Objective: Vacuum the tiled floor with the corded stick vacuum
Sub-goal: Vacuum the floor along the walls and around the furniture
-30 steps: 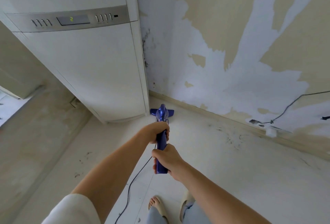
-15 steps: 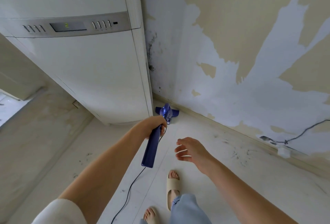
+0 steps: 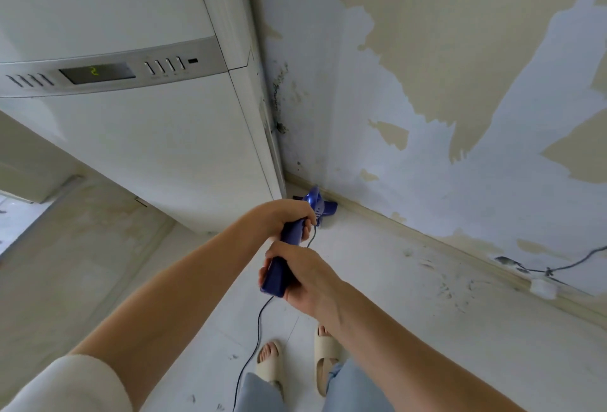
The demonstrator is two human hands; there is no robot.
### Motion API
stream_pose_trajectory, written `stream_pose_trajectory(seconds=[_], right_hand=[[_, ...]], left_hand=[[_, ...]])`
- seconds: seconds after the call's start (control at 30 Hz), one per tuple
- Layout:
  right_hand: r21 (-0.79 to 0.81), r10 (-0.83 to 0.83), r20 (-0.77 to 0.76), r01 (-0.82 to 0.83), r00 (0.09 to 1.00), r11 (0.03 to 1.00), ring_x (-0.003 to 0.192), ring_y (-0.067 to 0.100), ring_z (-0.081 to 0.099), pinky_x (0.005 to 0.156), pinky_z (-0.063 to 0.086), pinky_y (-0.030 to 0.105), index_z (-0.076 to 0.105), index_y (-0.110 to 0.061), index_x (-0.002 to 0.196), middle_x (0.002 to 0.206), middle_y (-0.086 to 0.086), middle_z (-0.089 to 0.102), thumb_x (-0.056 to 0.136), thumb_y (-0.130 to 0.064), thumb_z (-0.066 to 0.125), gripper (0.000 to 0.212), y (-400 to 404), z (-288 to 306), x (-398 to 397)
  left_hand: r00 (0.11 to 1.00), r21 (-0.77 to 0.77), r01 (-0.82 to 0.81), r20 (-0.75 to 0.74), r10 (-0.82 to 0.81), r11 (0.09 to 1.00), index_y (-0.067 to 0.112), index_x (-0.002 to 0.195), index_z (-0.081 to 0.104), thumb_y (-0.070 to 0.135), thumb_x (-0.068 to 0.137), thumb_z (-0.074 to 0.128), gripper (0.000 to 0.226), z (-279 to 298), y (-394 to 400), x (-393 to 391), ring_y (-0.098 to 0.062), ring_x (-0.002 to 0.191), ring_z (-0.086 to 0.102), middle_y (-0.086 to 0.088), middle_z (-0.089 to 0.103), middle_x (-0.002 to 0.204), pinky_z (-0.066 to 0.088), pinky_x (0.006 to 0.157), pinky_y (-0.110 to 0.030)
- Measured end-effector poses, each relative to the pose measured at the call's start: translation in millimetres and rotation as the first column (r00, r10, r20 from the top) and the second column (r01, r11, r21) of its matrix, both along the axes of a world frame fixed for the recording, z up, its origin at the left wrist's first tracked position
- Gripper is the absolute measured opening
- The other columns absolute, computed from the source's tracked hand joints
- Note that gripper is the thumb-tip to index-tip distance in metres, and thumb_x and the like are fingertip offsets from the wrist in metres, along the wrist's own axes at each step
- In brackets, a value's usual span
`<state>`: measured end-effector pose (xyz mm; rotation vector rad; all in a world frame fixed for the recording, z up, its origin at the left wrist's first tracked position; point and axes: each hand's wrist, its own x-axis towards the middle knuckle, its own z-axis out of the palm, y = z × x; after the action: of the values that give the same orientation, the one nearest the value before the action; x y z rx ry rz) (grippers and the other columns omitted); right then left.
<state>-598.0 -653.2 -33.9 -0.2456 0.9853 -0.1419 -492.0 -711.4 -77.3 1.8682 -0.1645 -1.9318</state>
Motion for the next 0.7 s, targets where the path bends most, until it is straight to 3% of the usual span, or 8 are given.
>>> stream_pose_trajectory(seconds=[0.3,0.47,0.7], right_hand=[[-0.119,-0.112,-0.264,0.082,0.958,0.989,0.05,0.019,0.047,0.045,0.044,0.022,0.044,-0.007,0.091,0.071,0.009,0.044,0.078,0.002,0.048,0.017,60.7,-6.3,72.8],[-0.146,-0.116,-0.366,0.065,0.923,0.987,0.045,0.016,0.045,0.045,0.04,0.022,0.045,-0.006,0.089,0.064,0.007,0.044,0.079,0.002,0.053,0.016,104.9,-5.1,95.3],[-0.177,-0.144,-0.37,0.083,0.918,0.981,0.045,0.016,0.047,0.042,0.042,0.021,0.047,-0.005,0.093,0.069,0.008,0.047,0.078,0.005,0.051,0.018,99.6,-6.0,131.1]], left_hand=[[0.985,0.034,0.172,0.023,-0.173,0.985,0.01,0.077,0.043,-0.003,0.089,0.047,0.018,-4.6,34.7,47.9,-0.008,0.04,0.04,-0.001,0.046,0.046,0.042,0.042,-0.016],[0.984,0.033,0.177,-0.035,-0.176,0.984,0.011,0.075,0.042,-0.002,0.09,0.047,0.02,-11.3,78.0,65.1,-0.008,0.044,0.039,-0.001,0.044,0.046,0.04,0.042,-0.017],[0.976,0.029,0.211,-0.052,-0.209,0.977,0.006,0.08,0.046,0.001,0.089,0.05,0.011,-5.0,71.3,99.2,-0.008,0.033,0.041,0.0,0.045,0.042,0.043,0.068,-0.018]])
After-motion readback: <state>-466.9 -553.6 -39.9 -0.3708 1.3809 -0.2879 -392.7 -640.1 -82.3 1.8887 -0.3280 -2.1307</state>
